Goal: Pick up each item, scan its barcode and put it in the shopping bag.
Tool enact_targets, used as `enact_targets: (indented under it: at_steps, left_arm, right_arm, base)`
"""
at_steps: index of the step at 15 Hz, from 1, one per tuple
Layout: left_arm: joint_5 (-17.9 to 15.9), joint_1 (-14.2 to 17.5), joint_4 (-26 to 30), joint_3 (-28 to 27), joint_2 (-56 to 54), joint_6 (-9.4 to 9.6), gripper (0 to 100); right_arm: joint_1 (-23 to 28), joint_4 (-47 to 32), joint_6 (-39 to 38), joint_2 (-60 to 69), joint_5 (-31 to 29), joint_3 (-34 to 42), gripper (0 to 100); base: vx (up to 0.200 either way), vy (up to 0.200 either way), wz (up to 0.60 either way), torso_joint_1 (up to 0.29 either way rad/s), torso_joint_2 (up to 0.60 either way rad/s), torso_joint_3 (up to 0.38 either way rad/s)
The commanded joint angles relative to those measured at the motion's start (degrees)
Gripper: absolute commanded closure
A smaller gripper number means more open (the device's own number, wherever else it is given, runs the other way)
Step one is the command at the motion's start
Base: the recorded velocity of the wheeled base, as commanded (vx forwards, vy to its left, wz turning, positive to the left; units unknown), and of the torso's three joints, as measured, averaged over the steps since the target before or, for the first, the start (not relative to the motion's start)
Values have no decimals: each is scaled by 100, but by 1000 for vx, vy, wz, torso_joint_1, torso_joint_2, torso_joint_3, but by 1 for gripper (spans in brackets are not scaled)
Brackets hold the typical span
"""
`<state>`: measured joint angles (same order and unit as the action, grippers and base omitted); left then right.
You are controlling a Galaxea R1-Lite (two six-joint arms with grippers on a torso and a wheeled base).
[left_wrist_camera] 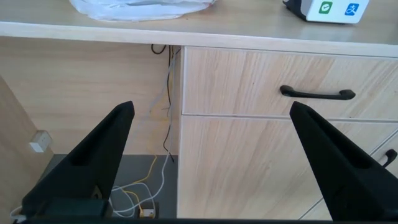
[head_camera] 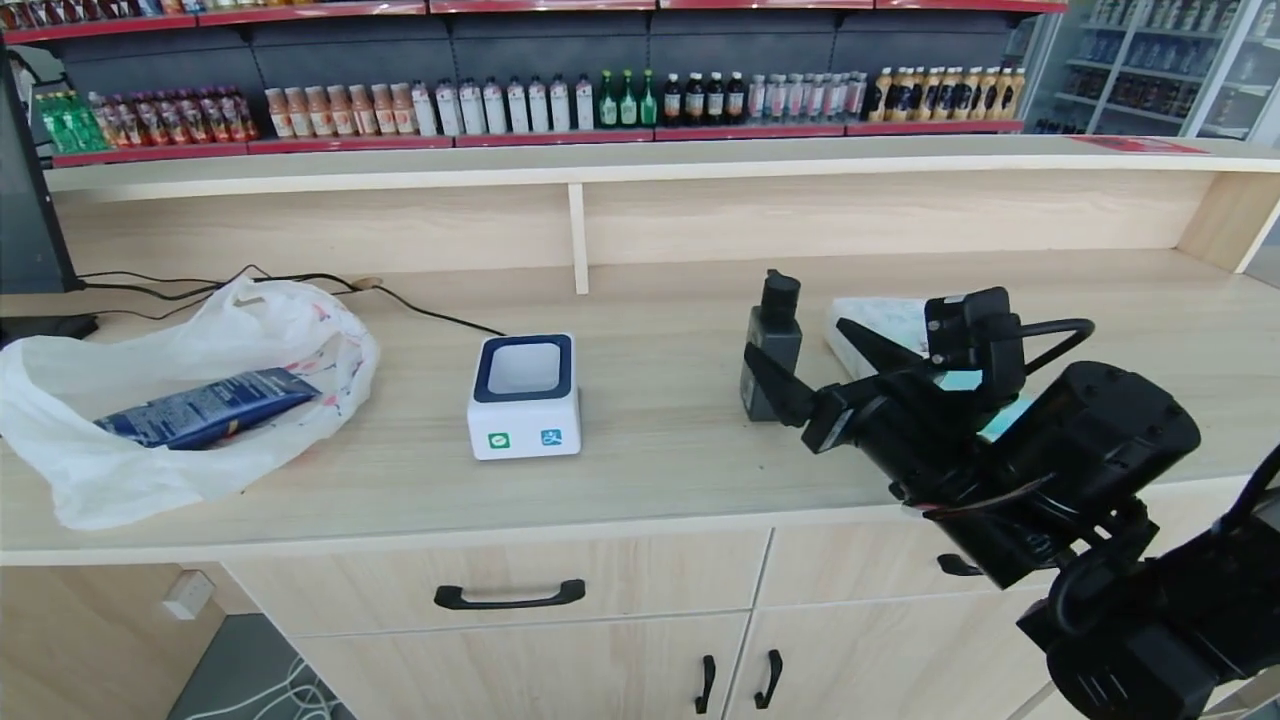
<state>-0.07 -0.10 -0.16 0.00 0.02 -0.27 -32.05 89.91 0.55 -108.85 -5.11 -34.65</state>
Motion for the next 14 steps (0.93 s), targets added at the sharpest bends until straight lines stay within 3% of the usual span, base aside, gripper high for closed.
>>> enact_targets:
  at_steps: [1, 6, 14]
  left_arm:
    - [-1, 1, -2, 0, -2, -8, 0]
    - [-1, 1, -2, 0, -2, -8, 0]
    - [-1, 1, -2, 0, -2, -8, 0]
  right_arm:
    - [-100, 9, -11, -242, -368, -174, 0]
    - [-355, 9, -99, -804, -614, -640, 0]
    - [225, 9, -231, -1657, -614, -1572, 0]
  base:
    - [0, 0, 0, 0, 0, 0]
    - [0, 0, 0, 0, 0, 0]
    - [0, 0, 0, 0, 0, 0]
